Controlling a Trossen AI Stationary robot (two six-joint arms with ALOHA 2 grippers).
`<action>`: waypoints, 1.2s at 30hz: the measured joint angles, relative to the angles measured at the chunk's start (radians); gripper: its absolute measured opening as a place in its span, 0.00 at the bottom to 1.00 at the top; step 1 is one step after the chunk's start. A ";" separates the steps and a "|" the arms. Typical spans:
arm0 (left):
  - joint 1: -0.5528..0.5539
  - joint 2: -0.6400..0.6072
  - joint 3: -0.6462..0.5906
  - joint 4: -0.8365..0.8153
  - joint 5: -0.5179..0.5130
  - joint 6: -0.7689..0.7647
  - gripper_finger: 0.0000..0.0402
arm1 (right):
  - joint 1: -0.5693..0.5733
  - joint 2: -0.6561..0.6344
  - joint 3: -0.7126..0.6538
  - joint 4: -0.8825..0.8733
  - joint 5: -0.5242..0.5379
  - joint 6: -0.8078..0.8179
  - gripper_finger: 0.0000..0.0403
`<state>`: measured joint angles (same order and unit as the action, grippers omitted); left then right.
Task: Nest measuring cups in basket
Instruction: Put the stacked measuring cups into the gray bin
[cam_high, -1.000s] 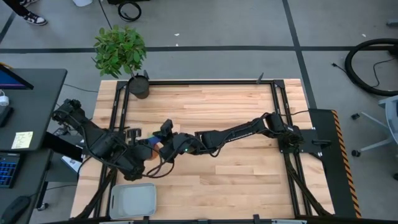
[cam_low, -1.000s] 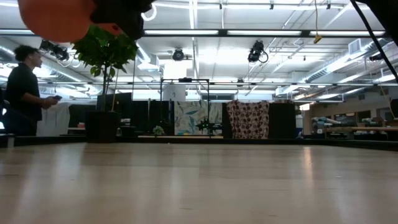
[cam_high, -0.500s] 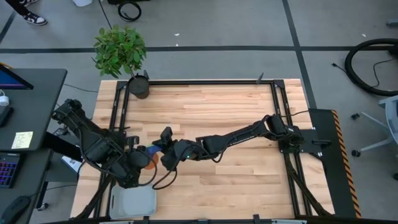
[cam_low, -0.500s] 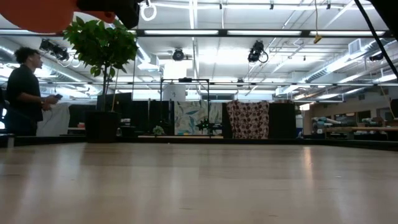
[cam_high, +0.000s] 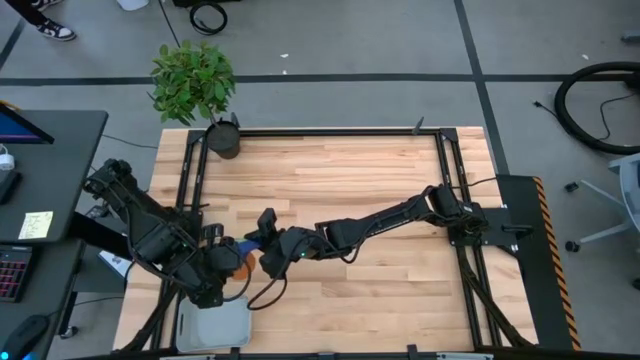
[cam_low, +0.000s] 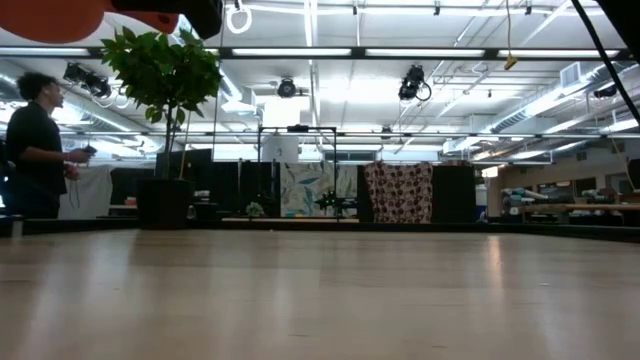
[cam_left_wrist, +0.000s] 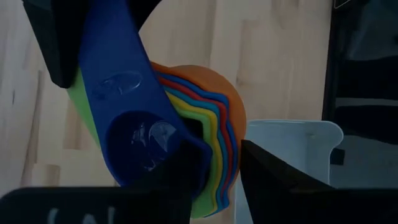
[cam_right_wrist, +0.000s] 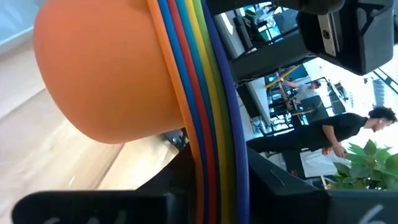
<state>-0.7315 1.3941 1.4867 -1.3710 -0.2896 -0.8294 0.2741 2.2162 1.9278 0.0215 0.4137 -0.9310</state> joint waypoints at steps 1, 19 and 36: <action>-0.002 0.000 0.000 0.000 0.002 -0.001 0.28 | 0.001 0.000 0.000 0.000 0.000 -0.001 0.21; -0.011 0.000 0.000 0.011 0.009 -0.015 0.25 | 0.005 0.000 0.000 -0.008 -0.024 0.041 0.21; -0.016 0.000 -0.001 -0.003 0.058 -0.035 0.24 | 0.008 0.072 0.048 0.047 -0.081 0.053 0.21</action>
<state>-0.7473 1.3945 1.4860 -1.3743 -0.2314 -0.8640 0.2824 2.2877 1.9759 0.0685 0.3323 -0.8783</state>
